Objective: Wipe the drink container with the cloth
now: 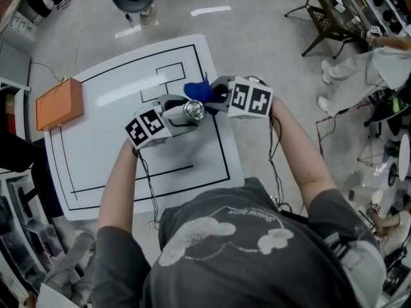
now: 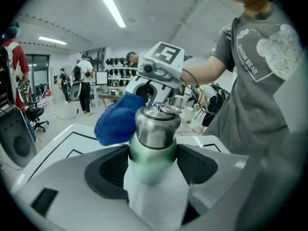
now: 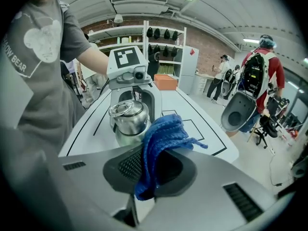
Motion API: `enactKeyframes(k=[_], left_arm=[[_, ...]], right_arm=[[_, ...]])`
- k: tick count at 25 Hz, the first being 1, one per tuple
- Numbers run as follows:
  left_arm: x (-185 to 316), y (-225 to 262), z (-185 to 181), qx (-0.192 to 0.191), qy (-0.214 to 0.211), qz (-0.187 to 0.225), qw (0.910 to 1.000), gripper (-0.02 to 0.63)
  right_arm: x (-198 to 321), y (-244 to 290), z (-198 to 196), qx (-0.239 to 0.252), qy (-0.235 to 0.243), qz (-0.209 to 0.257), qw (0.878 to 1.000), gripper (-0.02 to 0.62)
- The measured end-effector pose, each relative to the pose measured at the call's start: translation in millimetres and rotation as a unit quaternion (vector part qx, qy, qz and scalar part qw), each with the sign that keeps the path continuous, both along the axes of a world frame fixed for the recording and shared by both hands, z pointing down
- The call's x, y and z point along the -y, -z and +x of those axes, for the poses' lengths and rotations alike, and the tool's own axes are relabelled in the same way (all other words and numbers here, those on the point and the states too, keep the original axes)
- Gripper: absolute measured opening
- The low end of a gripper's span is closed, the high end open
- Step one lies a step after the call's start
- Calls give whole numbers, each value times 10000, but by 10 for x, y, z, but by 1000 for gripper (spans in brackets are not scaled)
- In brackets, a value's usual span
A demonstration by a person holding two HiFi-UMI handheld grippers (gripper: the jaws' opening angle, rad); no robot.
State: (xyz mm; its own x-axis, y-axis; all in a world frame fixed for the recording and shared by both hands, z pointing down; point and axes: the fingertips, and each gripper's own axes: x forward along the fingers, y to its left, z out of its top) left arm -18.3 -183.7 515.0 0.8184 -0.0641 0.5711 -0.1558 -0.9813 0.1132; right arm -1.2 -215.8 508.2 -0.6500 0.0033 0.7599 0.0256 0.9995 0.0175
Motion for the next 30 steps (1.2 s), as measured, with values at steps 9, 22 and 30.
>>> enactKeyframes(k=[9, 22, 30], left_arm=[[11, -7, -15, -252, 444, -83, 9987, 314], [-26, -30, -127, -430, 2002, -95, 9788, 314], [-173, -11, -221, -855, 3871, -205, 9179, 314]], right_arm=[[-20, -392, 59, -275, -5, -303, 9992, 40], [-31, -500, 124, -268, -744, -64, 9968, 43], [-53, -371, 379, 123, -2038, 181, 9788, 43]])
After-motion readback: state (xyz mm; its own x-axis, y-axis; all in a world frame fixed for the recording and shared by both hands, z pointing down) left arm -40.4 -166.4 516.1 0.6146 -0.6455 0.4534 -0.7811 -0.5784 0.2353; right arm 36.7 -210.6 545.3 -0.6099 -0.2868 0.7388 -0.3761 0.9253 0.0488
